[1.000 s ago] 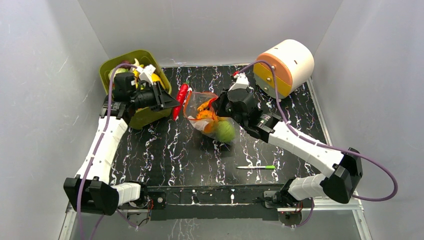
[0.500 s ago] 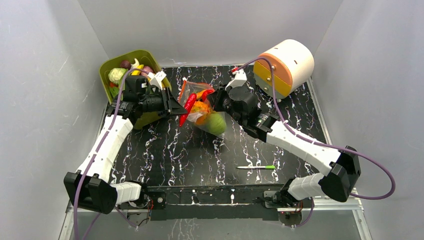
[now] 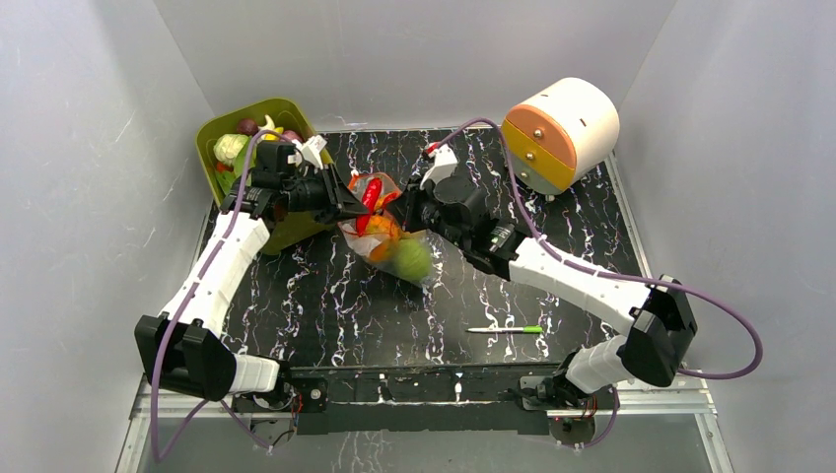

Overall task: Place the food in the zip-top bag and seal the zipper
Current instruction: Place the fake vegetable in the zipper food storage bag, then zip the zipper food storage bag at the center of the board.

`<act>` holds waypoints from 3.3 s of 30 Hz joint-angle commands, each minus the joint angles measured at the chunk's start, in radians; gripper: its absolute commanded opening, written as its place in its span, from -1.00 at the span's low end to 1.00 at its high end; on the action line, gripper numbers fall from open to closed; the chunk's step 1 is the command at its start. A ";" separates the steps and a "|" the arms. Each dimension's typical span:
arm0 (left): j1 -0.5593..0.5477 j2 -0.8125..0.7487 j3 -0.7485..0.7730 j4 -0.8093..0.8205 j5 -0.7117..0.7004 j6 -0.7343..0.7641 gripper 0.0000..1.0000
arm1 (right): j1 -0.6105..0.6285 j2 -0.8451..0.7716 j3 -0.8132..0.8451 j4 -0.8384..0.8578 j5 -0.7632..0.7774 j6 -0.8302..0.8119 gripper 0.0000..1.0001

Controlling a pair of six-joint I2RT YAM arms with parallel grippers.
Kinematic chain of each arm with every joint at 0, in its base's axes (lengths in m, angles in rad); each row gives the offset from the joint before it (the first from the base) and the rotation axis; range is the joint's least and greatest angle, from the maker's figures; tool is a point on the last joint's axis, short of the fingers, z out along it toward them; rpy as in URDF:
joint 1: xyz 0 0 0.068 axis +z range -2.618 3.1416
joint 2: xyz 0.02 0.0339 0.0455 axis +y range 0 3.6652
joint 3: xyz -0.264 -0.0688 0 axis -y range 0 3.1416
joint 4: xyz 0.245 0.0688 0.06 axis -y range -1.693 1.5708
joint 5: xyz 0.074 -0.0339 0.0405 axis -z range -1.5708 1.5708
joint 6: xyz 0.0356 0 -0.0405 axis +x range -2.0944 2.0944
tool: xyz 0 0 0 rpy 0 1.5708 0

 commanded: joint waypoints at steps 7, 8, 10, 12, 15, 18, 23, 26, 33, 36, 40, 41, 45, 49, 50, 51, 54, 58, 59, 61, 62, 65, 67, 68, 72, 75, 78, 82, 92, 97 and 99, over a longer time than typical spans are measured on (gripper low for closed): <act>-0.012 0.006 -0.059 0.058 -0.186 -0.064 -0.75 | 0.050 -0.013 0.018 0.148 -0.026 0.003 -1.00; -0.012 0.021 -0.056 0.043 -0.207 -0.055 -0.75 | 0.055 -0.011 0.004 0.174 -0.025 0.004 -1.00; -0.012 0.028 -0.057 0.034 -0.230 -0.050 -0.75 | 0.066 -0.008 -0.019 0.208 -0.023 0.013 -1.00; -0.014 0.028 -0.063 0.041 -0.252 -0.054 -0.76 | 0.078 -0.003 -0.029 0.222 -0.029 0.027 -1.00; -0.016 0.026 -0.082 0.080 -0.286 -0.081 -0.77 | 0.097 0.004 -0.026 0.226 -0.029 0.031 -1.00; -0.024 0.014 -0.112 0.125 -0.336 -0.104 -0.77 | 0.102 0.012 -0.014 0.214 -0.023 0.037 -1.00; -0.033 -0.015 -0.183 0.208 -0.360 -0.145 -0.65 | 0.103 0.045 0.041 0.114 0.036 0.034 -1.00; -0.032 -0.030 -0.180 0.212 -0.315 -0.156 -0.10 | 0.102 0.064 0.080 0.047 0.046 0.004 -1.00; -0.034 -0.236 -0.131 0.154 -0.351 -0.028 0.39 | -0.012 -0.033 0.018 -0.049 -0.184 -0.142 -1.00; -0.034 -0.337 -0.155 0.204 -0.252 0.250 0.29 | -0.052 -0.106 -0.007 -0.124 -0.280 -0.251 -1.00; -0.034 -0.377 -0.195 0.162 0.007 0.702 0.09 | -0.073 -0.211 -0.023 -0.238 -0.408 -0.382 -0.99; -0.034 -0.394 -0.206 0.175 0.020 0.744 0.05 | -0.074 -0.233 -0.027 -0.256 -0.420 -0.402 -0.99; -0.036 -0.533 -0.346 0.161 0.383 1.303 0.16 | -0.073 -0.315 -0.044 -0.292 -0.475 -0.478 -0.97; -0.036 -0.542 -0.325 0.065 0.432 1.447 -0.14 | -0.073 -0.317 -0.011 -0.364 -0.490 -0.509 -0.97; -0.035 -0.542 -0.320 0.037 0.444 1.471 -0.09 | -0.073 -0.318 -0.007 -0.376 -0.483 -0.512 -0.97; -0.036 -0.542 -0.315 0.012 0.452 1.493 -0.03 | -0.072 -0.320 -0.008 -0.383 -0.483 -0.518 -0.97; -0.034 -0.537 -0.311 -0.063 0.475 1.545 0.05 | -0.073 -0.338 -0.026 -0.371 -0.516 -0.533 -0.97; -0.035 -0.495 -0.281 -0.185 0.493 1.638 0.07 | -0.074 -0.349 -0.035 -0.339 -0.558 -0.537 -0.97; -0.035 -0.487 -0.272 -0.212 0.493 1.656 0.10 | -0.073 -0.348 -0.033 -0.337 -0.568 -0.539 -0.97; -0.035 -0.481 -0.261 -0.235 0.501 1.670 0.13 | -0.073 -0.343 -0.029 -0.336 -0.578 -0.545 -0.98; -0.035 -0.479 -0.260 -0.236 0.505 1.672 0.13 | -0.073 -0.339 -0.027 -0.337 -0.578 -0.546 -0.97; -0.035 -0.475 -0.261 -0.251 0.510 1.687 0.11 | -0.073 -0.332 -0.023 -0.340 -0.579 -0.551 -0.97; -0.035 -0.471 -0.259 -0.266 0.503 1.697 0.09 | -0.073 -0.333 -0.022 -0.341 -0.583 -0.553 -0.97; -0.035 -0.470 -0.255 -0.273 0.500 1.704 0.08 | -0.073 -0.336 -0.020 -0.341 -0.585 -0.555 -0.97; -0.035 -0.481 -0.252 -0.287 0.489 1.730 0.04 | -0.074 -0.344 -0.005 -0.362 -0.581 -0.562 -0.97; -0.035 -0.480 -0.255 -0.297 0.475 1.741 0.03 | -0.072 -0.344 0.005 -0.380 -0.578 -0.567 -0.96; -0.035 -0.475 -0.248 -0.313 0.471 1.749 0.00 | -0.073 -0.345 0.013 -0.390 -0.570 -0.567 -0.96; -0.036 -0.474 -0.242 -0.324 0.472 1.751 -0.06 | -0.073 -0.352 0.010 -0.377 -0.579 -0.560 -0.96; -0.036 -0.473 -0.306 -0.305 0.470 1.747 -0.10 | -0.072 -0.339 0.006 -0.334 -0.593 -0.521 -0.96; -0.035 -0.485 -0.309 -0.323 0.465 1.746 0.07 | -0.073 -0.313 0.015 -0.332 -0.589 -0.514 -0.96; -0.036 -0.485 -0.304 -0.335 0.475 1.748 0.10 | -0.073 -0.307 0.015 -0.329 -0.588 -0.507 -0.97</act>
